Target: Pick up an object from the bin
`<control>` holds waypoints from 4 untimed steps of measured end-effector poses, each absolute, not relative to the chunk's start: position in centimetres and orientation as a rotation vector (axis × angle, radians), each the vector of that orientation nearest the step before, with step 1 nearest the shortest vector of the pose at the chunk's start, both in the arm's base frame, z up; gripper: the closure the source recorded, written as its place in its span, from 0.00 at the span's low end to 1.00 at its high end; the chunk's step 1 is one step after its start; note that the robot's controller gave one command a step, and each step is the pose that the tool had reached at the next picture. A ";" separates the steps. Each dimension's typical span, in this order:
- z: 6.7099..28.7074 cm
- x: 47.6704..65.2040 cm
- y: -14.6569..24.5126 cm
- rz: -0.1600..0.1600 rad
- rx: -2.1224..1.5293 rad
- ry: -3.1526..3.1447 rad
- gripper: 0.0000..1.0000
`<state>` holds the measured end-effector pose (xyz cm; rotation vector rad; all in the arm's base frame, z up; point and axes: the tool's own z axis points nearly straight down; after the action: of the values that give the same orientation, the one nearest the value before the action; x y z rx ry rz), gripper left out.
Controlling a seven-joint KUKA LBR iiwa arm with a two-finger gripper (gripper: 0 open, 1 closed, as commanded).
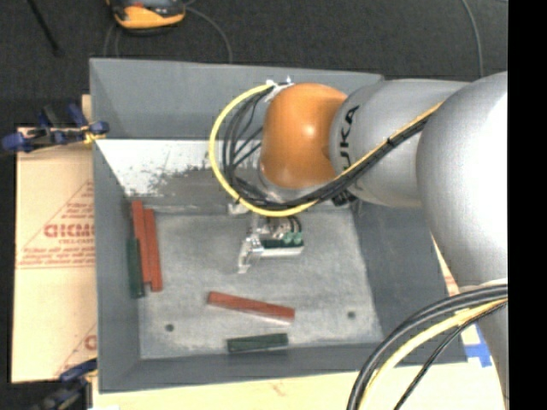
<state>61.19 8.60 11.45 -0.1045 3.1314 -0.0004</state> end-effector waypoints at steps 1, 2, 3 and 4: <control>8.3 61.0 8.7 0.001 0.029 3.142 0.00; 8.9 59.1 6.5 0.001 0.097 3.139 0.00; 7.9 59.3 3.1 -0.001 -0.228 3.129 0.00; 8.0 62.6 -0.1 0.010 -0.050 3.146 1.00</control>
Offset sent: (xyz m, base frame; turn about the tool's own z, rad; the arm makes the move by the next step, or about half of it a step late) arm -0.0393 -0.0475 -0.0161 0.0377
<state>62.61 -0.06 7.97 -0.0503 3.1464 0.0099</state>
